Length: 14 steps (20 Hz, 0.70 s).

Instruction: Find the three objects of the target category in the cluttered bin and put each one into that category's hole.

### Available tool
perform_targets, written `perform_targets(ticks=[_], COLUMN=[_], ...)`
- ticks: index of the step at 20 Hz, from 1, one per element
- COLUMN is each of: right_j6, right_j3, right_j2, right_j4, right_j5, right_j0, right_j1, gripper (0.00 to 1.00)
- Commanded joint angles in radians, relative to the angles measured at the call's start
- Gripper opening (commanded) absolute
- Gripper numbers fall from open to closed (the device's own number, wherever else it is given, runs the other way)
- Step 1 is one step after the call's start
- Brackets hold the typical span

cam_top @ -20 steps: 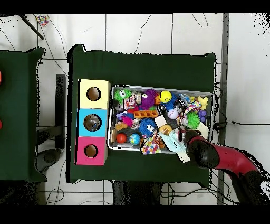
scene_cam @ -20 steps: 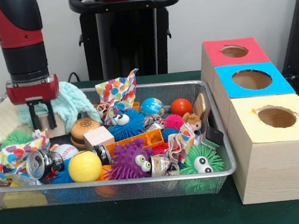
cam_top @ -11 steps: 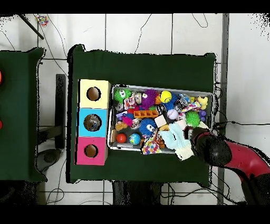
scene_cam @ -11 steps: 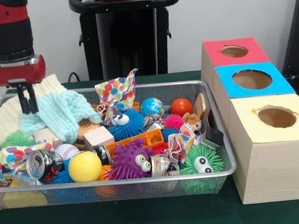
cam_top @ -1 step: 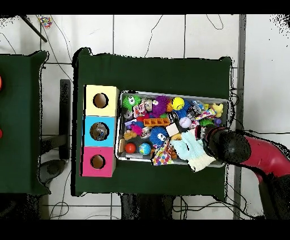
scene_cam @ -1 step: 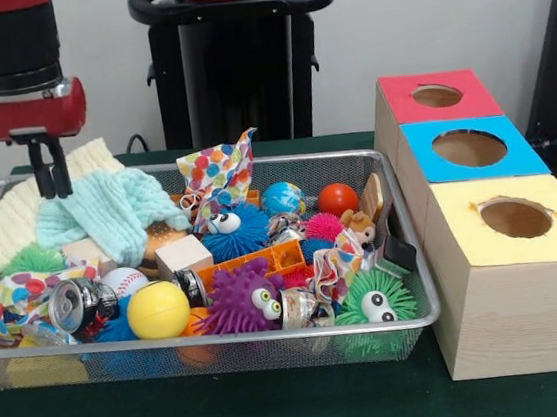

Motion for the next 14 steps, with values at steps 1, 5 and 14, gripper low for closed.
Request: perform_targets(ticks=[1,5,14], right_j6=[0.187,0.202,0.122], right_j3=[-0.077,-0.051,-0.031], right_j2=[-0.058,-0.098,-0.117], right_j4=[0.010,-0.020,-0.002], right_j5=[-0.027,-0.134,-0.179], right_j0=[0.115,0.144,0.135], right_j1=[0.058,0.104,0.142], gripper=[0.00,0.00,1.00])
